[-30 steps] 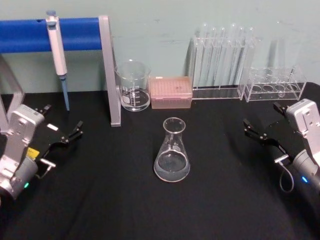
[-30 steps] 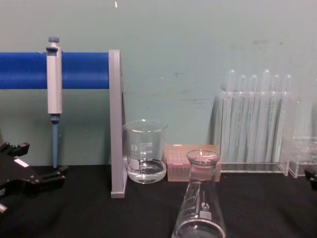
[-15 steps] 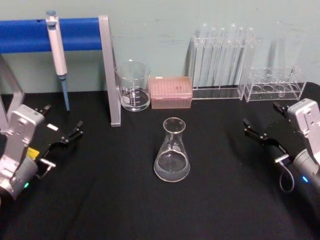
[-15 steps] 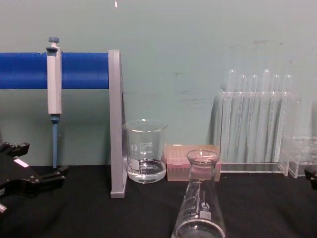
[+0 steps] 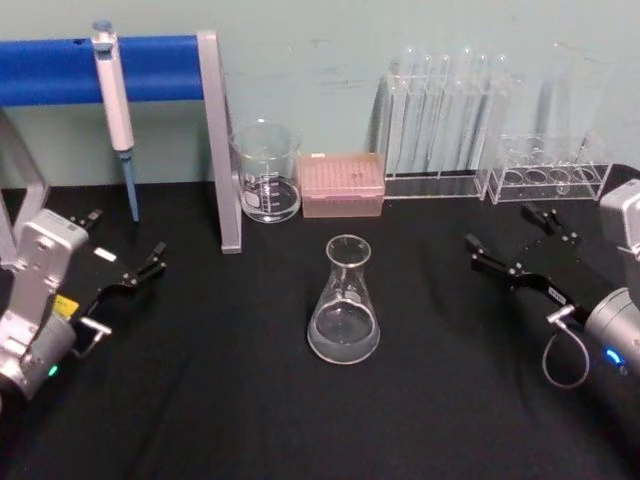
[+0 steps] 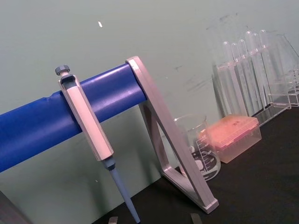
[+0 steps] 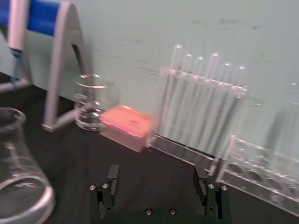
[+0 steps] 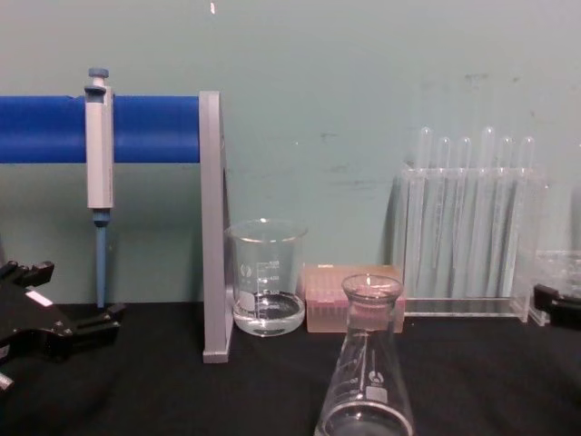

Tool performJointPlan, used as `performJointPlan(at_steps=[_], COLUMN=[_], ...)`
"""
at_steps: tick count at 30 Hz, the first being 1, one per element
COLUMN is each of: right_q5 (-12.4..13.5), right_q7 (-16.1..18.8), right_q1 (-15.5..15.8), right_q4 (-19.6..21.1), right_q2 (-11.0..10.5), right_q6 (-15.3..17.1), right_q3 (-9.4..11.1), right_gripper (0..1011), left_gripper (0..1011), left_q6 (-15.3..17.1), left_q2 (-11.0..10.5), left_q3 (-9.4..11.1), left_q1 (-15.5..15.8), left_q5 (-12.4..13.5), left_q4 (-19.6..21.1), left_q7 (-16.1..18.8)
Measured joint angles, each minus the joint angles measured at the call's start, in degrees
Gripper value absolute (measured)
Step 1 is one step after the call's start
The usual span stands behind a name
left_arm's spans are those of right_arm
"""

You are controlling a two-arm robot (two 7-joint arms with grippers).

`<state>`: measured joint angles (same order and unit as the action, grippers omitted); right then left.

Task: Grasp the erlenmeyer flask with one hand, shake it three times, then place it back.

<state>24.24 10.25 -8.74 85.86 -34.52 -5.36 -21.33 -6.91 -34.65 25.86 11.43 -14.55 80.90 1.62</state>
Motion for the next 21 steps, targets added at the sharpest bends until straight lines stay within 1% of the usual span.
performJointPlan(at_steps=[2,3,5,6,9,12,15,21], right_q5=[1.8,2.3,3.0,3.5,4.2,4.5,4.6,4.4], right_q7=[2.0,2.6,3.6,4.6,6.6,8.2,9.1,11.6], right_q1=[0.5,0.6,0.8,1.0,1.4,1.6,1.7,1.7], right_q4=[0.9,1.2,1.7,2.2,3.0,3.6,3.8,4.1], right_q2=[0.0,0.0,0.0,0.0,0.0,0.1,0.3,1.4], right_q6=[0.7,0.9,1.2,1.5,1.9,2.4,2.7,3.7], right_q3=[0.5,0.7,0.9,1.1,1.1,0.9,0.7,-0.1], right_gripper=[1002,1003,1003,1003,1002,1002,1003,1003], left_gripper=[1001,1001,1001,1001,1001,1001,1001,1001], left_q6=[0.0,0.0,0.0,0.0,0.0,0.0,0.0,0.0], left_q2=[0.0,0.0,0.0,0.0,0.0,0.0,0.0,0.0], left_q3=[0.0,0.0,0.0,0.0,0.0,0.0,0.0,0.0], left_q1=[0.0,0.0,0.0,0.0,0.0,0.0,0.0,0.0], left_q5=[0.0,0.0,0.0,0.0,0.0,0.0,0.0,0.0], left_q4=[0.0,0.0,0.0,0.0,0.0,0.0,0.0,0.0], left_q7=[0.0,0.0,0.0,0.0,0.0,0.0,0.0,0.0])
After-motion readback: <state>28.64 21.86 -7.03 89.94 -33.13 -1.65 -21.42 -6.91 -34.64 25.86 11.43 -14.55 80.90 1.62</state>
